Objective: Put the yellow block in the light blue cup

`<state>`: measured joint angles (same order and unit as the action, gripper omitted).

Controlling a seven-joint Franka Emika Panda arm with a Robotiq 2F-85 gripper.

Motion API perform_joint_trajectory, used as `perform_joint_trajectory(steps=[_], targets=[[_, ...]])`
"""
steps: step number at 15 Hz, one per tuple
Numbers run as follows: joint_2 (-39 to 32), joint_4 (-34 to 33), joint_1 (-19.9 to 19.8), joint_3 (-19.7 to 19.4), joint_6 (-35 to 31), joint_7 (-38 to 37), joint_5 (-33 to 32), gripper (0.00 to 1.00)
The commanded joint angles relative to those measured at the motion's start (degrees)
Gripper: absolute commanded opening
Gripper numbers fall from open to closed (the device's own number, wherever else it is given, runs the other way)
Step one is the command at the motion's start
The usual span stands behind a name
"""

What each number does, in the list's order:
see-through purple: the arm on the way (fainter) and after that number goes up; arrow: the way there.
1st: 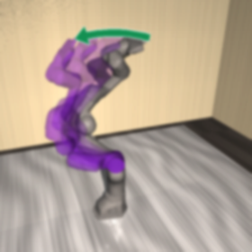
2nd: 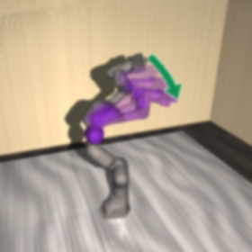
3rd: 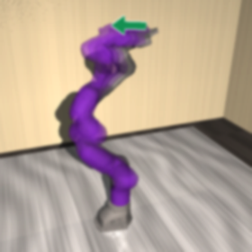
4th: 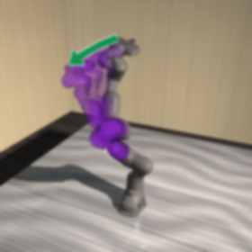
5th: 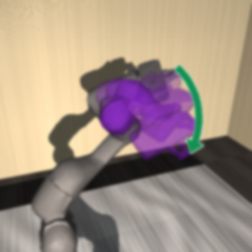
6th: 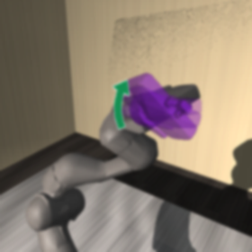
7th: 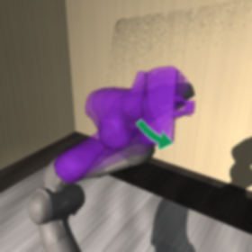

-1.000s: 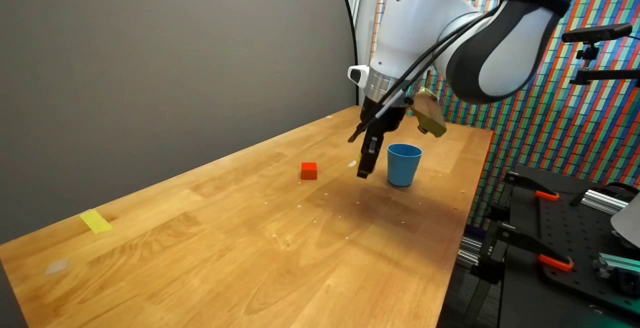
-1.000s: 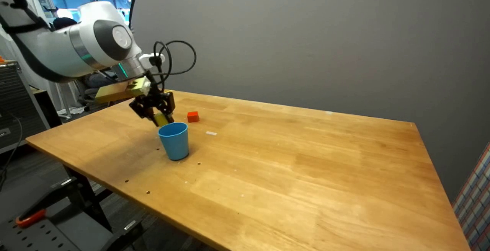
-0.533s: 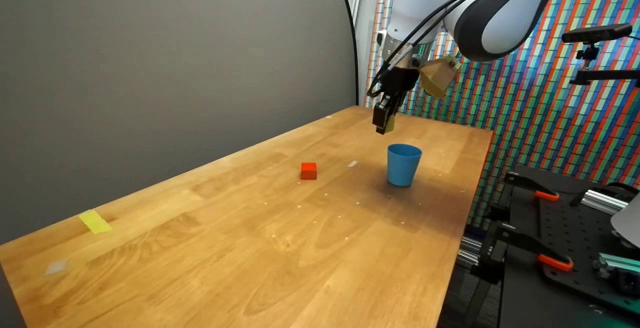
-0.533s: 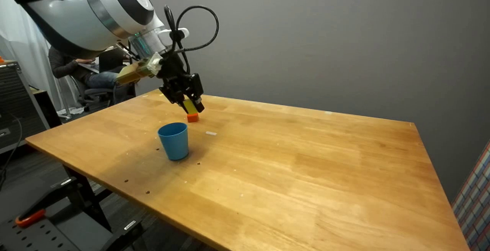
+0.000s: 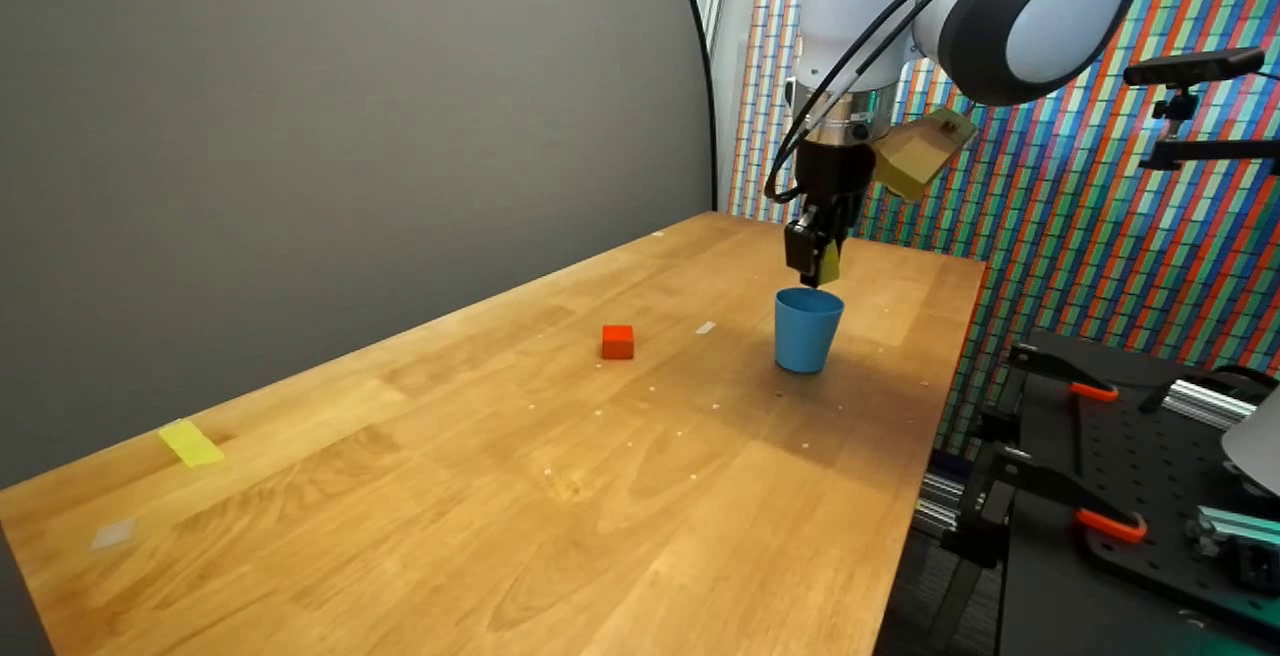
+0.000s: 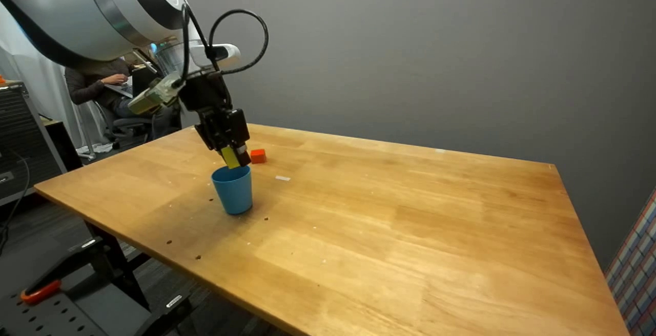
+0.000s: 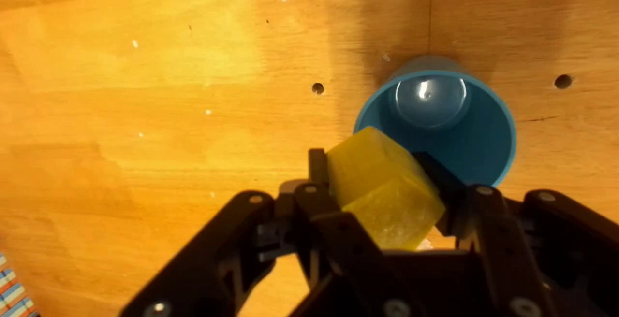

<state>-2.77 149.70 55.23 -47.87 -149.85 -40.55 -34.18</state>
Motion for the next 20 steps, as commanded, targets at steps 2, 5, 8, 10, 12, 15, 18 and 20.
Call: perform_joint_trajectory(steps=[2,5,8,10,12,15,18,20], targets=[[5.9,1.6,0.6,0.4,2.8,-0.5,1.7,0.24],[5.8,2.5,-17.3,18.6,1.9,2.3,6.8,0.42],[5.5,2.9,-29.9,31.8,1.2,4.5,11.4,0.78],[5.6,2.9,-36.3,38.2,0.8,4.8,11.2,0.94],[6.0,3.0,-40.7,42.2,0.3,4.4,9.5,1.00],[9.3,4.2,-44.2,46.5,1.5,9.1,11.9,1.00],[14.6,6.2,-45.7,49.1,2.5,17.4,17.6,1.00],[19.4,7.9,-45.8,50.0,3.8,23.9,22.8,1.00]])
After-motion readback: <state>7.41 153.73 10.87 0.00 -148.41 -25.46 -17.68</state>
